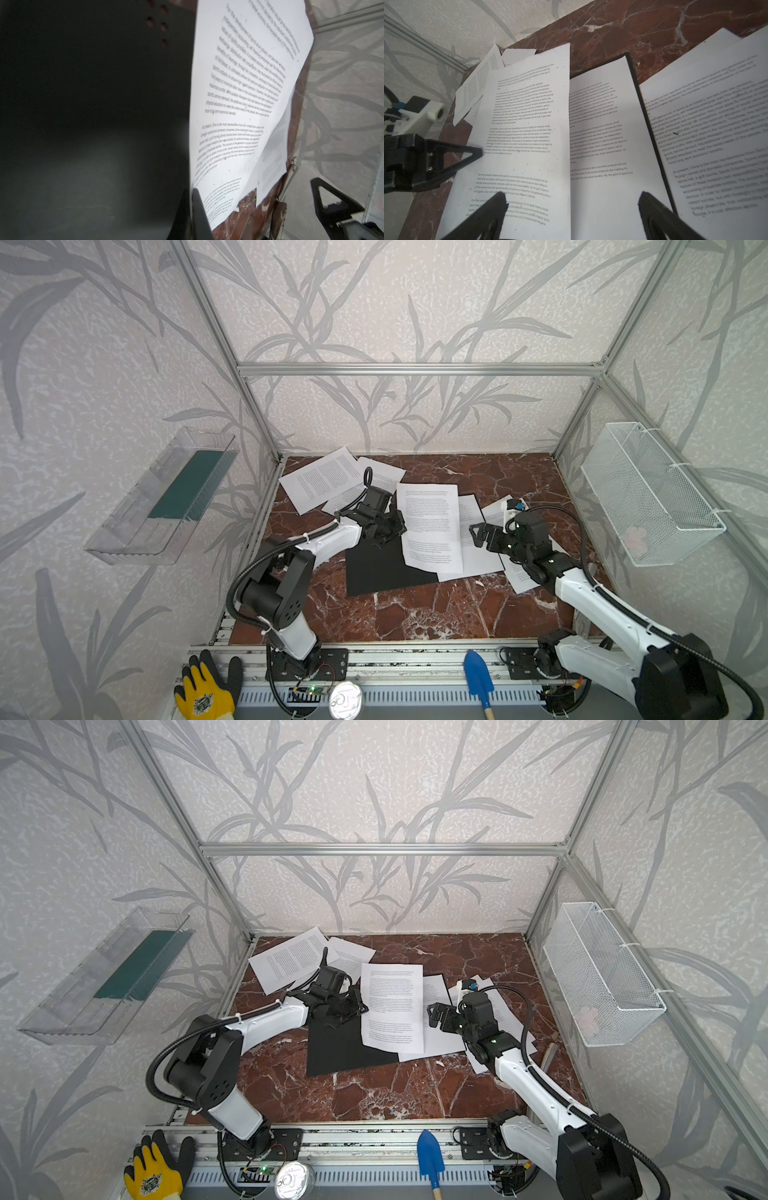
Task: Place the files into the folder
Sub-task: 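Carry the held sheet over the open folder toward the metal clip with the left gripper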
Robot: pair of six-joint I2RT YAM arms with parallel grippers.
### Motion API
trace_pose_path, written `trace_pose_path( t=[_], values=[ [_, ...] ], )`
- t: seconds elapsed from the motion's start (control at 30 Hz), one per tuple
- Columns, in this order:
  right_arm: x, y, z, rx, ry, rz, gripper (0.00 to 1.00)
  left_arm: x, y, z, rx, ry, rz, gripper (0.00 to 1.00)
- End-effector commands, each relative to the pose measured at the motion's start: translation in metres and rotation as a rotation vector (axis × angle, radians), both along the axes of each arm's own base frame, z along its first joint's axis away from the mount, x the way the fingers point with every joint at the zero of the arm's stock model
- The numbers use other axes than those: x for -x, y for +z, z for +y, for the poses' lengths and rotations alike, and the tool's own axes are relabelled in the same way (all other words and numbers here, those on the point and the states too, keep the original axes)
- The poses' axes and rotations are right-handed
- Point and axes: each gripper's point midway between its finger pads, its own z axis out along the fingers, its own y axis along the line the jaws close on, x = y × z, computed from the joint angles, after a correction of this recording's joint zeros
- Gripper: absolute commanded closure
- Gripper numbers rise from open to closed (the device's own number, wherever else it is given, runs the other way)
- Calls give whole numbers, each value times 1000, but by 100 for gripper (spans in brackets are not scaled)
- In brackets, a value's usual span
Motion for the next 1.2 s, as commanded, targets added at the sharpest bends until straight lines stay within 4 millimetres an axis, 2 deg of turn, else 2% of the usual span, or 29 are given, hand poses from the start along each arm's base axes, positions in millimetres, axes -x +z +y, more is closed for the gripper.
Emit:
trace_pose_path(
  t=[0.0,0.1,0.23,0.37,0.43,0.63,0.73,0.87,0.97,1.17],
  values=[
    [-7,-4,14,-10,45,-9,1,6,5,-1,-20,-70,7,100],
    [-6,-7,22,-38,80,12,1,10,-8,17,-91,-25,-2,100],
    [-8,-9,27,-24,114,35,1,10,-17,29,-158,-33,-37,100],
    [-8,-4,48,-75,227,60,1,7,-26,25,-120,-16,-58,100],
    [-10,-7,52,-82,242,92,1,7,-31,25,-100,1,-62,100],
    [-8,-24,55,-75,258,127,1,5,-32,30,-51,13,-137,100],
    [-8,-33,61,-85,269,142,1,5,-41,33,-47,22,-135,100],
    [-12,-47,61,-59,251,158,1,4,-43,21,26,1,-121,100],
    [-14,-42,76,-105,282,143,1,4,-42,21,21,-6,-126,100],
    [-24,-39,108,-40,343,143,3,3,-41,16,44,-23,-126,100]
  ],
)
